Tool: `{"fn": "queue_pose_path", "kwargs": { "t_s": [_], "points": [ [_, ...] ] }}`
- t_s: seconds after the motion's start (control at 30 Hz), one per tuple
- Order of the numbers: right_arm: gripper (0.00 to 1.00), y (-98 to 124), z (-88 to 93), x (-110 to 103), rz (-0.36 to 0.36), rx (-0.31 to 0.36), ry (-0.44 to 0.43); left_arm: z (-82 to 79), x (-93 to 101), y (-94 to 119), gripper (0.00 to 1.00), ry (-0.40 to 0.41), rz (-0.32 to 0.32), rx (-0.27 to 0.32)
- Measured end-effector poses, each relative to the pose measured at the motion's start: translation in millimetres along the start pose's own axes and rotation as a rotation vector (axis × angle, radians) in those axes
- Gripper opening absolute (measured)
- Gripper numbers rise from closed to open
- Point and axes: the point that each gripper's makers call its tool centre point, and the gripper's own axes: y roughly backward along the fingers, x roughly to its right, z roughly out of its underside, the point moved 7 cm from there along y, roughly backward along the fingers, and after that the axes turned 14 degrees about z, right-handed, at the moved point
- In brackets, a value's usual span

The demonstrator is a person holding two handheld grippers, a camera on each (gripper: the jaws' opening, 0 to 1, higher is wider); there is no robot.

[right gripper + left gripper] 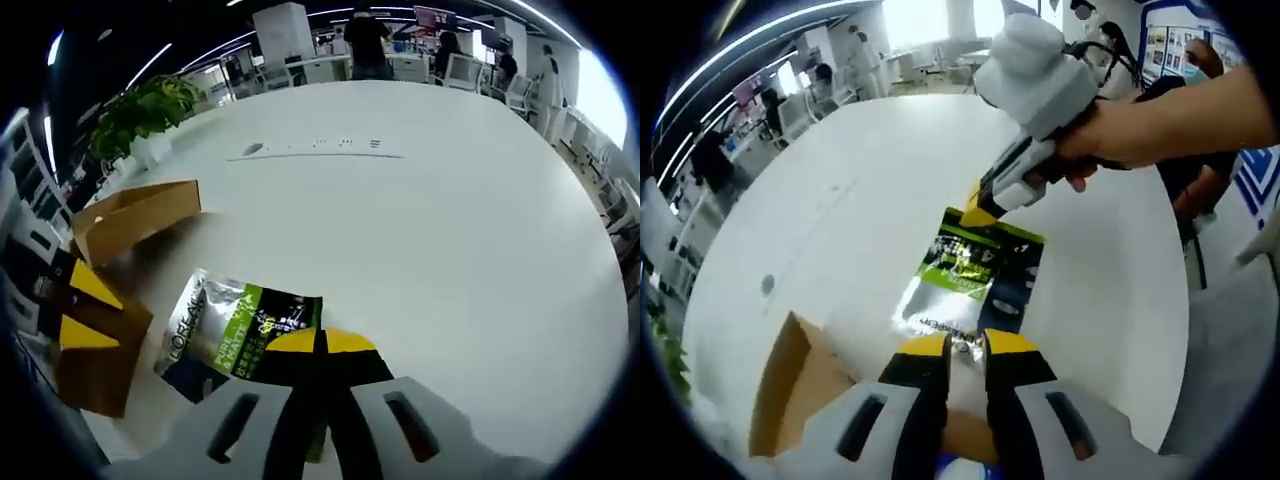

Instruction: Operate the shoe box by opening the lid, removing the specified soft item, and placing it in the target area until the item is outside and the box remains undamaged.

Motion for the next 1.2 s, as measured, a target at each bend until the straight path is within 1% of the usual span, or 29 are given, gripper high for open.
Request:
{"fn": "queue_pose_path", "kwargs": {
  "t_s": [0.17,0.4,0.6,0.8,0.9,1.0,1.2],
  "points": [
    [0.00,0,1.3,-3,0.006,-0.006,-0.036,4.2,1.2,13,0.10,0.010,-0.011,0.028],
    [0.00,-3,0.0,-9,-0.007,-0.008,-0.011,13.1,1.0,29,0.11,0.054,-0.027,0.068],
    [0.00,-3,0.2,-11,-0.014,-0.013,0.012,20.4,0.1,43,0.11,0.079,-0.042,0.091],
    [0.00,-8,-0.1,-9,-0.021,-0.013,0.049,34.1,-2.5,58,0.11,0.119,-0.069,0.108],
    [0.01,-8,-0.4,-9,-0.018,-0.010,0.058,40.5,-3.0,64,0.12,0.136,-0.080,0.114],
    [0.02,-7,-0.3,-8,-0.016,-0.002,0.088,46.4,-2.1,68,0.12,0.148,-0.088,0.116],
    [0.04,-4,0.1,-4,0.000,0.003,0.109,59.3,-0.9,78,0.13,0.181,-0.112,0.128]
  ]
}}
